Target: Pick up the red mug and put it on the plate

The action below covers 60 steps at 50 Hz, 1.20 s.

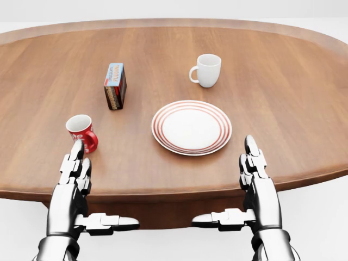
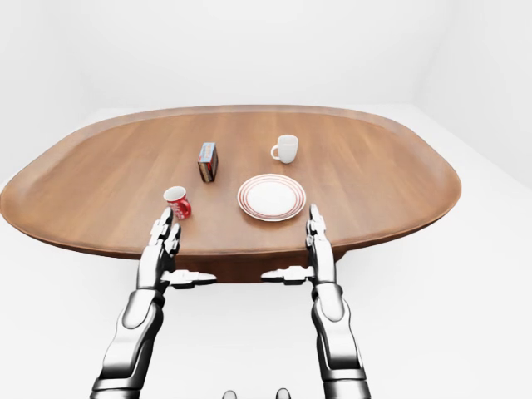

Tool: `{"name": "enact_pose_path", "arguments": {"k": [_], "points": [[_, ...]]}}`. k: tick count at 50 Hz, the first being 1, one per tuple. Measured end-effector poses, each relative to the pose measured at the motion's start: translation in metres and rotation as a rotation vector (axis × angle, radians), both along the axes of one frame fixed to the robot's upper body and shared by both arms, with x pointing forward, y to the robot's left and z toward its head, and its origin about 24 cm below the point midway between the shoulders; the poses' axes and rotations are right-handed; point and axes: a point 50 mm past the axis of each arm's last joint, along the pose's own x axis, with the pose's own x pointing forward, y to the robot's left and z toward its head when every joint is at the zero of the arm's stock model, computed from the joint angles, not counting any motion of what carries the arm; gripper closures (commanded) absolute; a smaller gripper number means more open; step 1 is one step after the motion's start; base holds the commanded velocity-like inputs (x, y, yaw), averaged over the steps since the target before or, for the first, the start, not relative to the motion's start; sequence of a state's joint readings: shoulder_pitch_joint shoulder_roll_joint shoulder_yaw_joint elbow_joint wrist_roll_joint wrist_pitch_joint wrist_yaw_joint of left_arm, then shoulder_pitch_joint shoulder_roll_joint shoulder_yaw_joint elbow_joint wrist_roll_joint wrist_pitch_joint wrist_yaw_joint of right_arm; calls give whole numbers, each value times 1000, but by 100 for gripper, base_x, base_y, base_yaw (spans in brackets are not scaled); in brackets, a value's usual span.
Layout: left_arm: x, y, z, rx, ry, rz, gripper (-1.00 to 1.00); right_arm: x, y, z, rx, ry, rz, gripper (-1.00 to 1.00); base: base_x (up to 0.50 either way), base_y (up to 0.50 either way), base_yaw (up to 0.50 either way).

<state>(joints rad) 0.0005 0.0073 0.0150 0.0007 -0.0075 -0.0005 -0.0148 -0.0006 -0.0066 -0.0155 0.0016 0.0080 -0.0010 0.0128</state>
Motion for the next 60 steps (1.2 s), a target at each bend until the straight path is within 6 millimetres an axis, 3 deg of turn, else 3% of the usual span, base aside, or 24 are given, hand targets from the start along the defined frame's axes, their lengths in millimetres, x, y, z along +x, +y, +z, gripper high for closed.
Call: {"name": "enact_pose_path", "arguments": {"k": [19,24,30,36,45,60], "points": [[-1,7,2,-3,-8,8,-100,-1,-7,3,1,-7,-8,-100,0,0,0],[1,10,28,-53,-73,34,-100,0,-6,19,12,-57,4,-100,0,0,0],[0,17,79,-127,-285,69,-100,1,-1,55,33,-184,44,-100,0,0,0],[-6,20,105,-169,-402,80,-100,-2,3,84,39,-306,69,-100,0,0,0],[-11,22,123,-200,-482,85,-100,-7,3,103,39,-394,80,-100,0,0,0],[-12,22,130,-226,-515,87,-100,-11,1,115,16,-449,79,-100,0,13,0]]}}
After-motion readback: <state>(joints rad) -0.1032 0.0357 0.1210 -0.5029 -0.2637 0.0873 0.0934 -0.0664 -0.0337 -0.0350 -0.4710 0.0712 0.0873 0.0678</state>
